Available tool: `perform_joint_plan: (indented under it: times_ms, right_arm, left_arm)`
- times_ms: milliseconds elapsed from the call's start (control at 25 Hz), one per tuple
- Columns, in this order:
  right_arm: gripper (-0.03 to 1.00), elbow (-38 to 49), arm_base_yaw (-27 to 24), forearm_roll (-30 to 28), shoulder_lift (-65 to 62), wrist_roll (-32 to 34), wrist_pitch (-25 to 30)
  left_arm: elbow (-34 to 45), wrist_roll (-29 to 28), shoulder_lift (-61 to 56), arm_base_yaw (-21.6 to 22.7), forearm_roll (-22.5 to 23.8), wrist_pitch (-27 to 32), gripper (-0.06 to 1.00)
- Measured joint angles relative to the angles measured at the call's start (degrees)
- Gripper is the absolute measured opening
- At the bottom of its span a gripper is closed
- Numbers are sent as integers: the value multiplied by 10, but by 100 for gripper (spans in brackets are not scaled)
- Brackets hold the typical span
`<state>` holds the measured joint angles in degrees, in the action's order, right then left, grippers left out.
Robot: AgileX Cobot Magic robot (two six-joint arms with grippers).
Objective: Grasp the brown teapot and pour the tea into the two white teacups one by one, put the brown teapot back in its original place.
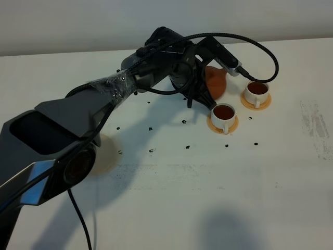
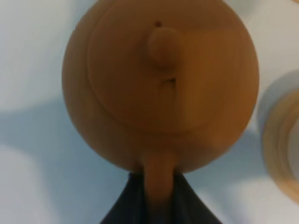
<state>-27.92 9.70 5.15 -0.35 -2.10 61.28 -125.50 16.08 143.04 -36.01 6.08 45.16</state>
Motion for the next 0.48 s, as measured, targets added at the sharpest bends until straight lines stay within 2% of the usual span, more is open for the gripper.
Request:
perform_joint_plan:
  times_ms: [240, 480]
  right_arm:
    - [59, 0, 0, 0, 0, 0, 0]
    - [59, 0, 0, 0, 0, 0, 0]
  left_arm:
    - [0, -5, -41, 2, 39, 21, 10]
    - [0, -6, -65, 13, 51, 50, 10]
